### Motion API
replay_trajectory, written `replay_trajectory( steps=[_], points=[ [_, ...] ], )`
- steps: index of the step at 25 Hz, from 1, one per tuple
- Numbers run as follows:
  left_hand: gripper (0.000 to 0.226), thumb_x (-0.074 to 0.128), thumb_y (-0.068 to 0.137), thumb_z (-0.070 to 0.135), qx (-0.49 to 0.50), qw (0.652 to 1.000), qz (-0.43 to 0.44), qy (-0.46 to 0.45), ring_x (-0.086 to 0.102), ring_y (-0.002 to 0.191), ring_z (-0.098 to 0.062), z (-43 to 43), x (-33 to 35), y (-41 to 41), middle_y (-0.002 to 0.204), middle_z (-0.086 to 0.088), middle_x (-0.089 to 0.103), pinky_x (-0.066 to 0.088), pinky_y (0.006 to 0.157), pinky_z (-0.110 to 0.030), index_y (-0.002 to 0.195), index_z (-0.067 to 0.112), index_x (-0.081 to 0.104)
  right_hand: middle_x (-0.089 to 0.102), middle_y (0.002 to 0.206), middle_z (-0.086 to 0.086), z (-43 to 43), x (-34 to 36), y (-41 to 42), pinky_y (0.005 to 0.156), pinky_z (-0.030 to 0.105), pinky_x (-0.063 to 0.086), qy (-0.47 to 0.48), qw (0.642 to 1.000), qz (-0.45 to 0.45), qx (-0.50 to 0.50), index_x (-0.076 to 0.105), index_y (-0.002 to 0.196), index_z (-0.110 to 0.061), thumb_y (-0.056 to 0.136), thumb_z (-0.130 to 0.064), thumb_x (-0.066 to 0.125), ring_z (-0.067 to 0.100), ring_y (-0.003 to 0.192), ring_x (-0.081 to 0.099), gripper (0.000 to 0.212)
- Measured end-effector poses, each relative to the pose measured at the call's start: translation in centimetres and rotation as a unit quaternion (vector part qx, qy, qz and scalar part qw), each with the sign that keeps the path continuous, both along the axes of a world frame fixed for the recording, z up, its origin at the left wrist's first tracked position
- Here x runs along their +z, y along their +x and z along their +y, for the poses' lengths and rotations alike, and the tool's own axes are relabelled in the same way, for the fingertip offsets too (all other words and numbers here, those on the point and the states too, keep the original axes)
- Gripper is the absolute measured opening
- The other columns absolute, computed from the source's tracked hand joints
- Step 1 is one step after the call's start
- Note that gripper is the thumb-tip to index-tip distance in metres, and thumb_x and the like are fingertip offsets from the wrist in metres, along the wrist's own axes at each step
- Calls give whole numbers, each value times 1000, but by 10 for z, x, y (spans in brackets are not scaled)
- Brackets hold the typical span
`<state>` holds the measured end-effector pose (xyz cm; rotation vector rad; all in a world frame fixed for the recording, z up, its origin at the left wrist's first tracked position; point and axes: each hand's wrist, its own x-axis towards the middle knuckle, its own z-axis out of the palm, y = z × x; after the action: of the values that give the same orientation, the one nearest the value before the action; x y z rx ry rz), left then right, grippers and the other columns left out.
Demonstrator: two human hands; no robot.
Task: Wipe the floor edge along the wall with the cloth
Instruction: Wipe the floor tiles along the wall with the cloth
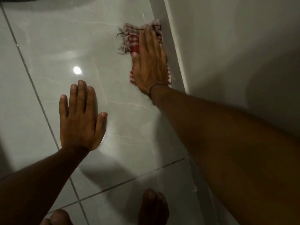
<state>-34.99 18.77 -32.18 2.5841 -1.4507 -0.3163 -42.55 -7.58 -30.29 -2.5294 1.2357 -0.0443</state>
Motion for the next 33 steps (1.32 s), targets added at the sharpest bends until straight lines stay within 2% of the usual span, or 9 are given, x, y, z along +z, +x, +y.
replay_trajectory(
  steps=[3, 7, 10, 14, 20, 24, 27, 30, 33],
  points=[
    [83, 28, 109, 50, -1, 1000, 4, -8, 3, 172, -38, 1, 1, 0, 184, -23, 6, 4, 137, -59, 175, 1, 13, 15, 173, 15, 6, -3, -11, 132, 43, 6, 7, 1000, -7, 19, 15, 163, -8, 105, -38, 20, 27, 161, 11, 65],
    [84, 29, 108, 50, 2, 1000, 9, 1, 1, 172, -37, 0, 2, 0, 185, -22, 3, 2, 138, -58, 175, 3, 10, 22, 171, 15, 46, 3, -61, 131, 45, 13, 26, 999, -32, 0, 22, 162, -8, 106, -34, 27, 27, 160, 17, 61],
    [83, 31, 109, 48, 0, 1000, 6, 1, 1, 172, -37, 1, 2, 0, 184, -22, 4, 1, 138, -57, 175, 2, 10, 23, 171, 16, 99, 15, -124, 128, 51, 22, 38, 999, -13, -2, 25, 161, -6, 104, -27, 33, 29, 160, 17, 61],
    [83, 29, 109, 49, -1, 1000, 9, 2, 0, 172, -37, 1, 1, 0, 184, -22, 2, 2, 138, -58, 175, 2, 9, 15, 174, 10, 159, 18, -195, 127, 52, 23, 76, 996, 19, -42, 19, 163, -12, 107, -34, 29, 23, 162, 10, 62],
    [82, 26, 109, 49, -7, 1000, 4, -11, 2, 172, -38, 1, 1, -1, 184, -23, 5, 5, 137, -60, 174, 1, 13, 9, 175, 7, 157, 13, -169, 129, 48, 17, 56, 992, 72, -81, 10, 165, -15, 108, -38, 20, 23, 162, 9, 62],
    [81, 28, 109, 47, 1, 1000, -1, -17, 6, 171, -39, 0, 4, -3, 183, -24, 9, 3, 137, -57, 174, 0, 15, 18, 173, 12, 125, 11, -115, 131, 45, 12, 44, 991, 57, -110, 17, 163, -10, 106, -38, 30, 29, 160, 18, 65],
    [81, 27, 109, 48, 0, 1000, -4, -16, 6, 171, -40, -2, 4, -3, 183, -25, 9, 1, 137, -55, 174, 1, 14, 18, 173, 13, 94, 4, -84, 130, 44, 9, 31, 992, 68, -98, 15, 163, -11, 104, -42, 31, 29, 159, 19, 69],
    [81, 26, 109, 48, -2, 1000, -6, -16, 5, 171, -40, -1, 5, -3, 183, -24, 9, 2, 137, -56, 174, 1, 14, 16, 173, 12, 91, 5, -93, 131, 43, 9, 47, 994, 67, -79, 14, 163, -11, 105, -41, 36, 29, 160, 16, 69],
    [81, 25, 109, 49, 0, 1000, -5, -14, 5, 171, -39, -1, 5, -3, 184, -24, 8, 2, 137, -56, 174, 2, 13, 18, 173, 9, 130, 21, -130, 131, 42, 14, 71, 989, 45, -125, 15, 163, -15, 107, -38, 32, 27, 160, 17, 63]
  ],
)
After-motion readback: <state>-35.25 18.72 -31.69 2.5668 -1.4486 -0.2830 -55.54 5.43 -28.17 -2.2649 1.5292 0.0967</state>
